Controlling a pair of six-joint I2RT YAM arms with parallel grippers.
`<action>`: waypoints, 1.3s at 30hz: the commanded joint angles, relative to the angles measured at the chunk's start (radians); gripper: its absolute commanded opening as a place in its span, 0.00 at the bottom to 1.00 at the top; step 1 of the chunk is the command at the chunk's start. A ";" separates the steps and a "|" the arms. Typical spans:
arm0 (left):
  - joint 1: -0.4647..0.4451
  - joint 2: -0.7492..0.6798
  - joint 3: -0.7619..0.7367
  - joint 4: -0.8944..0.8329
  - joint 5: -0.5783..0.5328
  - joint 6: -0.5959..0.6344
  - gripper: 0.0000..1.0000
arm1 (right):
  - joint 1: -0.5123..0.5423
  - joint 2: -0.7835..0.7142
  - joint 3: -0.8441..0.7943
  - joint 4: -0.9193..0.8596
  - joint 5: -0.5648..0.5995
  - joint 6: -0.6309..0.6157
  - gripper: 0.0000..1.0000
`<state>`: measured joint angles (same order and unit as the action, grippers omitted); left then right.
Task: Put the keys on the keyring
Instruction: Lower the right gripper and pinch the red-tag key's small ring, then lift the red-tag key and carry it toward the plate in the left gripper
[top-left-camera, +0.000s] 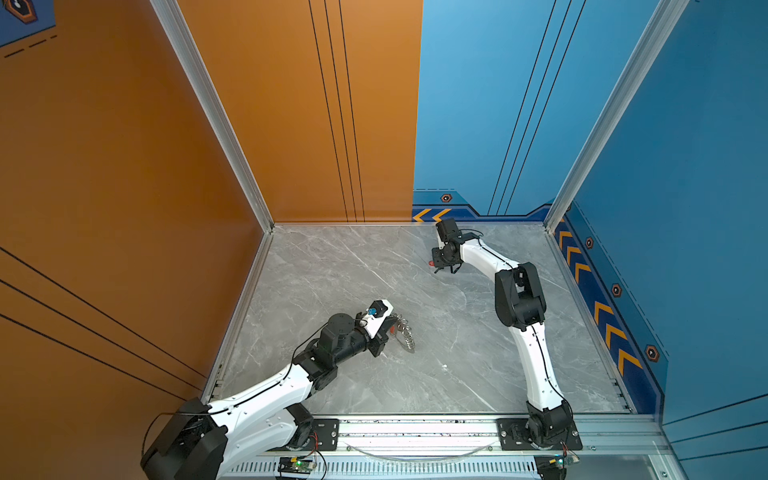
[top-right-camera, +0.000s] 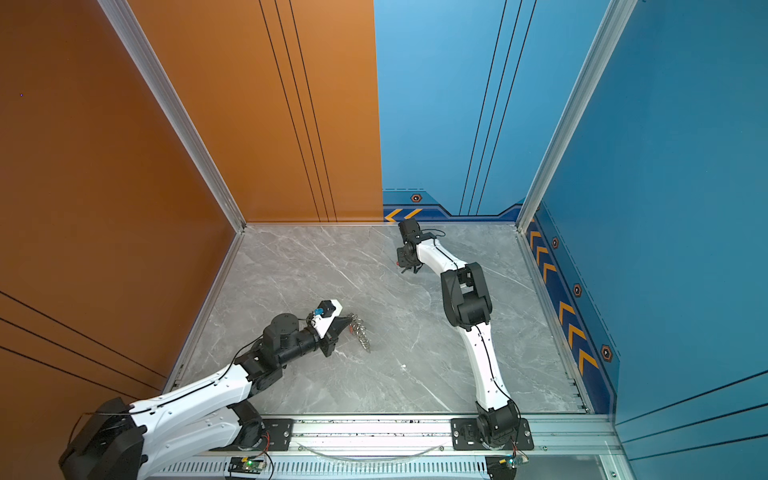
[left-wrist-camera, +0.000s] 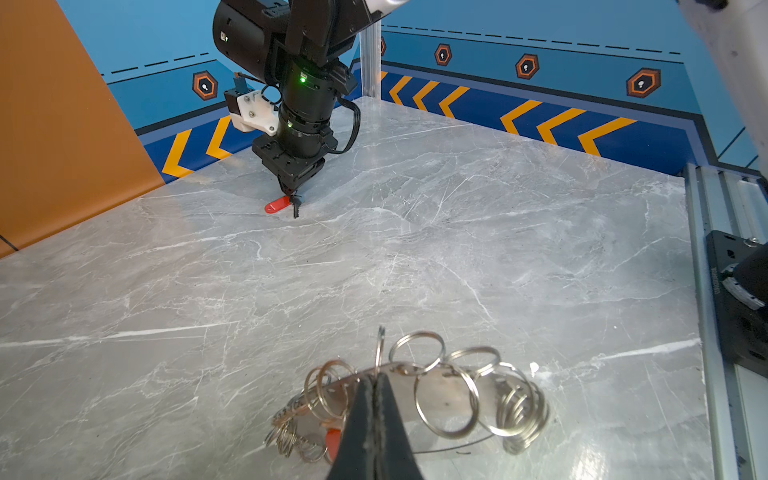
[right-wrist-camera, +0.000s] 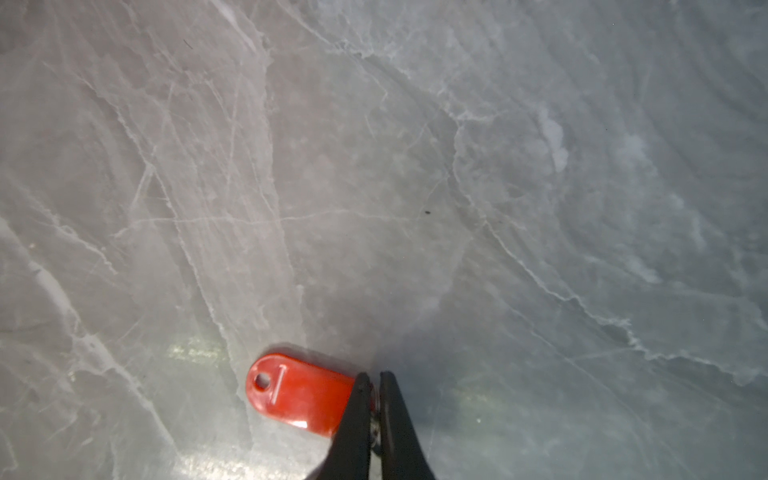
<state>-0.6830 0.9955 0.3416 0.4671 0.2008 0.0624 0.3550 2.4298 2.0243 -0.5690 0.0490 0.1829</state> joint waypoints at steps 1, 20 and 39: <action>-0.008 0.003 0.012 0.025 -0.012 0.006 0.00 | 0.007 -0.003 0.000 -0.035 -0.002 -0.003 0.07; -0.010 0.013 0.018 0.025 0.029 0.010 0.00 | 0.084 -0.602 -0.625 0.267 -0.226 -0.164 0.00; -0.023 -0.026 0.013 0.027 0.095 0.002 0.00 | 0.216 -1.157 -1.229 0.571 -0.452 -0.198 0.00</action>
<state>-0.6952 0.9890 0.3416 0.4679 0.2707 0.0624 0.5667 1.2598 0.8028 -0.0216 -0.4328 -0.0391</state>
